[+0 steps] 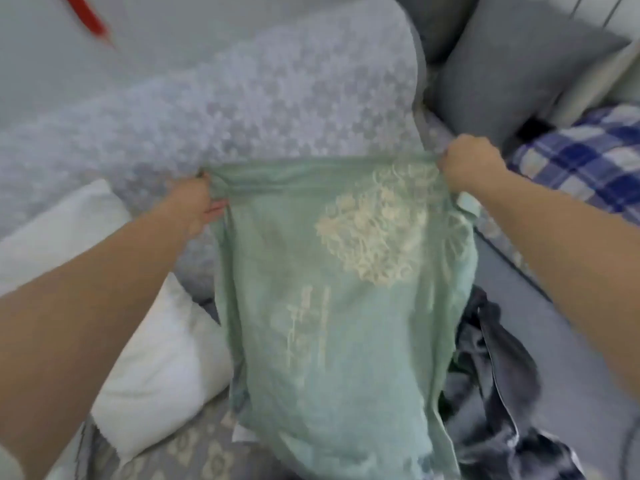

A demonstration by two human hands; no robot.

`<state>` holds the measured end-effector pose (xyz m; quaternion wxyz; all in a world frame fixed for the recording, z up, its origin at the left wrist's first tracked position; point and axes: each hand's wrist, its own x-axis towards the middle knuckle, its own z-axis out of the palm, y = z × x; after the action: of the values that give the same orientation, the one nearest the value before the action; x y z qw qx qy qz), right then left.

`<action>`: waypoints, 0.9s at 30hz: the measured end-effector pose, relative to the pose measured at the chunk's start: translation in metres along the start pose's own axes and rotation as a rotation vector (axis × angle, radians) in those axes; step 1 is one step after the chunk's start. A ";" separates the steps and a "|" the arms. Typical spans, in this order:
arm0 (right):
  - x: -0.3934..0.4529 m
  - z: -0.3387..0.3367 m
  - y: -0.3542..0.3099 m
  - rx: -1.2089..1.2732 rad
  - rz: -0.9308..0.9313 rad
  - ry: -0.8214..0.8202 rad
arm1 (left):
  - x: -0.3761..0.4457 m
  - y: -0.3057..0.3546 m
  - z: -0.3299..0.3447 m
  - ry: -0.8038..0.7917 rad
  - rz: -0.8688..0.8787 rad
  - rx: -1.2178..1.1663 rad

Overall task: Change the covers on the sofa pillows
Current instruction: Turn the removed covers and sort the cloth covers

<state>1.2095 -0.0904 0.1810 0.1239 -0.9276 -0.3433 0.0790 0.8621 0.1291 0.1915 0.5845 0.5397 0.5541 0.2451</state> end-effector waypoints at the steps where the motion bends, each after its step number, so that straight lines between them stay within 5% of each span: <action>1: 0.007 0.025 0.008 -0.013 0.002 0.078 | 0.023 -0.018 0.012 -0.007 0.014 -0.046; 5: 0.014 0.093 0.023 0.075 0.006 0.275 | 0.074 -0.079 0.042 0.139 0.100 -0.298; 10: -0.032 0.201 0.055 0.089 0.017 0.204 | 0.086 -0.212 0.028 0.165 -0.036 -0.258; 14: -0.116 0.282 0.082 0.084 -0.112 0.192 | 0.048 -0.321 -0.004 0.137 -0.158 -0.052; 21: -0.316 0.329 0.099 0.211 -0.108 0.159 | -0.039 -0.429 -0.074 0.144 -0.317 -0.168; 23: -0.360 0.339 0.098 0.190 -0.081 0.132 | -0.061 -0.447 -0.094 0.053 -0.373 -0.068; 27: -0.415 0.381 0.118 0.010 -0.031 -0.166 | -0.081 -0.488 -0.116 -0.126 -0.397 0.611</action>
<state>0.8820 -0.3823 -0.1913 0.1010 -0.9117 -0.3665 0.1555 0.5829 -0.0459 -0.1955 0.4653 0.5853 0.6587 -0.0835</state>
